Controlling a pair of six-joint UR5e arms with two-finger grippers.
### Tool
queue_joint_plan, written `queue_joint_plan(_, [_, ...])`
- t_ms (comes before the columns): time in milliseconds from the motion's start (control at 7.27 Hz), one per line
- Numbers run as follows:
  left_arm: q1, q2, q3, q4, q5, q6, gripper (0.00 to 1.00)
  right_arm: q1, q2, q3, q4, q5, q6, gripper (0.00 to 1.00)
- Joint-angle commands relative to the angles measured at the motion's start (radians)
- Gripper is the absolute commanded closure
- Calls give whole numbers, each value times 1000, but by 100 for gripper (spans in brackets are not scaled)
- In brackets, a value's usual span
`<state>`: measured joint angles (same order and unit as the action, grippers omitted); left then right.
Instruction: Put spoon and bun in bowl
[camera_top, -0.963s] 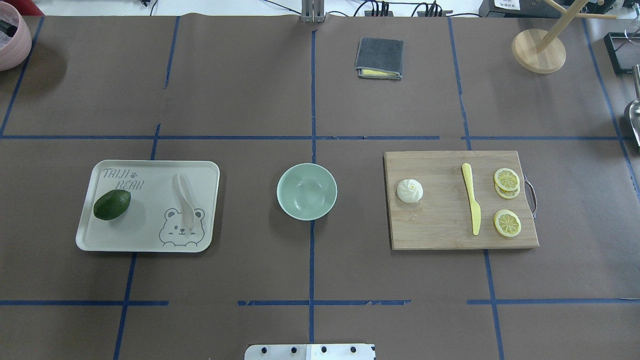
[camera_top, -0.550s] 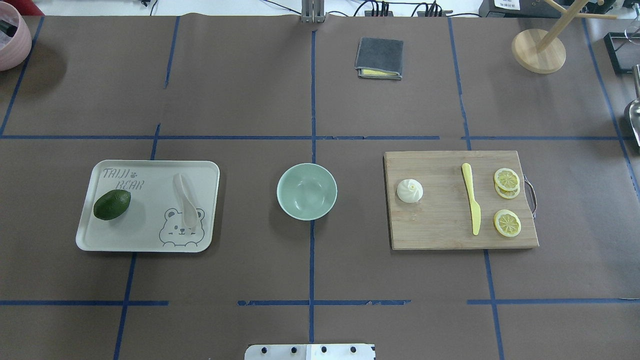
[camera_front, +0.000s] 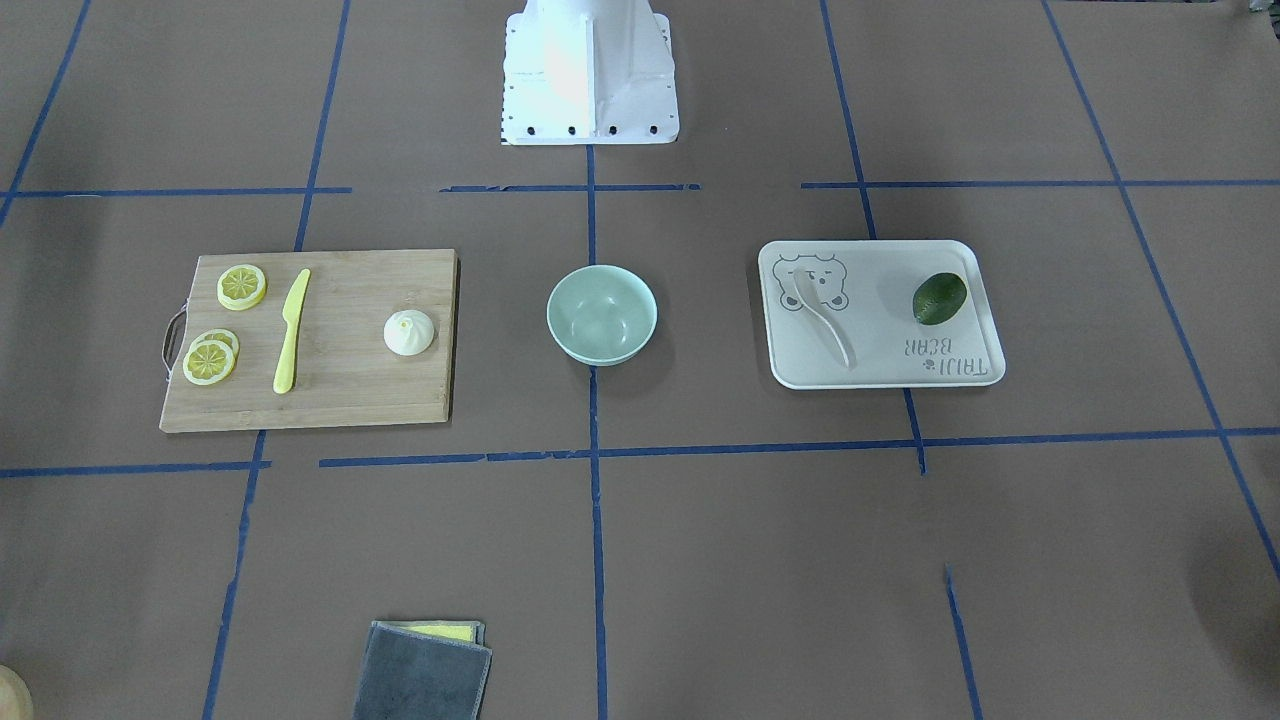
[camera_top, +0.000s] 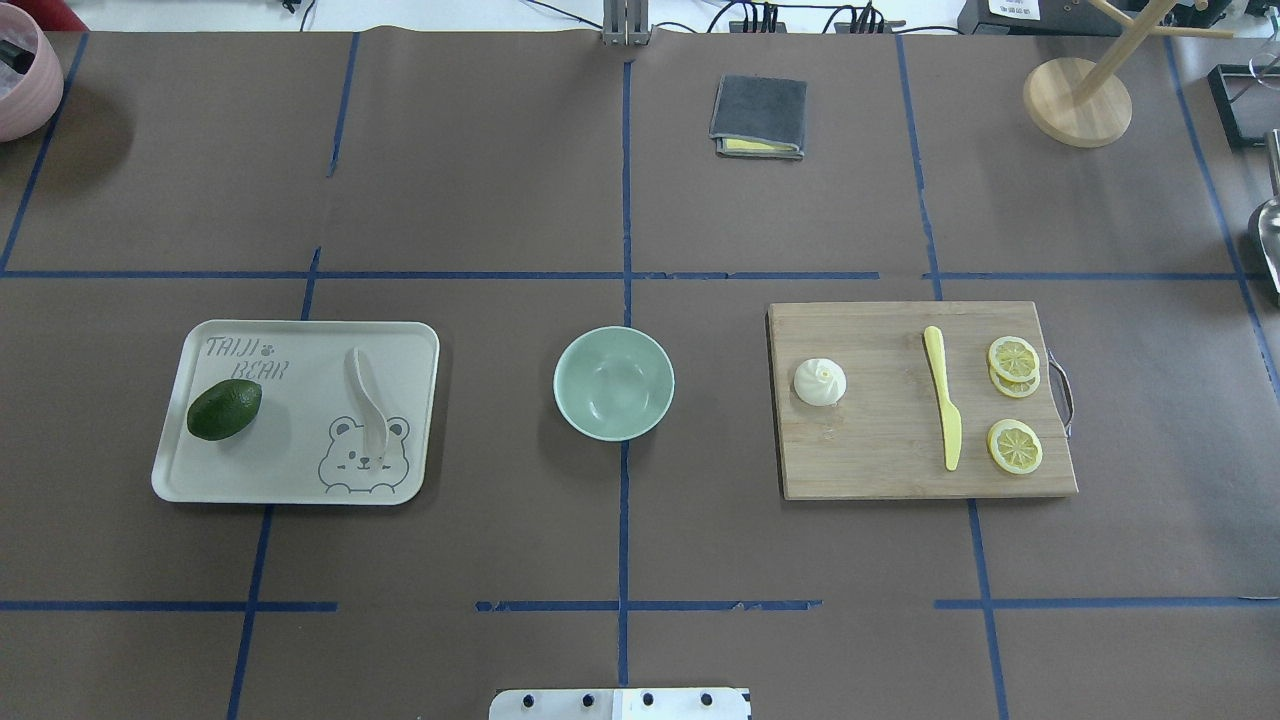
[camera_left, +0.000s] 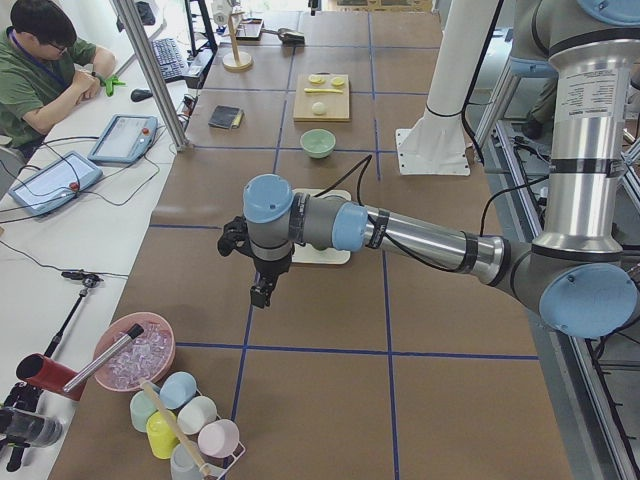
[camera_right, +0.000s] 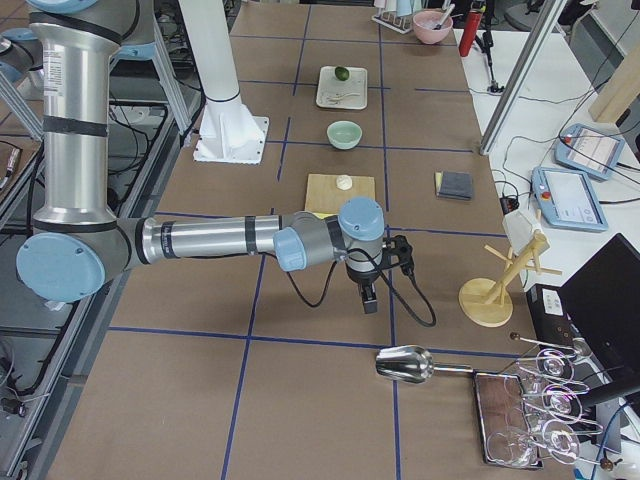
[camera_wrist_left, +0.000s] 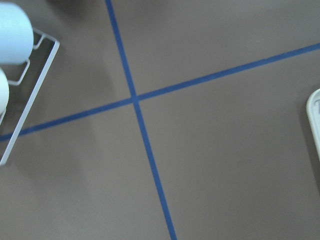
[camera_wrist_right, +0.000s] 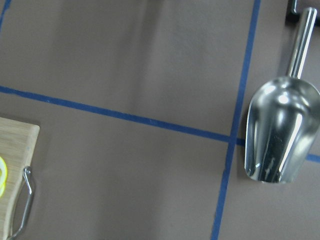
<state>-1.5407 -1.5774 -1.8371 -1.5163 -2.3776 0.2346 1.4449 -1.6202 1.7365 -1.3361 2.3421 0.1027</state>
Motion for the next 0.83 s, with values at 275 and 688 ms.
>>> queue_joint_plan(275, [30, -59, 72, -603, -6, -9, 0, -15, 88, -12, 31, 0, 15, 0])
queue_joint_plan(688, [156, -87, 52, -731, -106, -639, 0, -15, 82, -15, 31, 0, 14, 0])
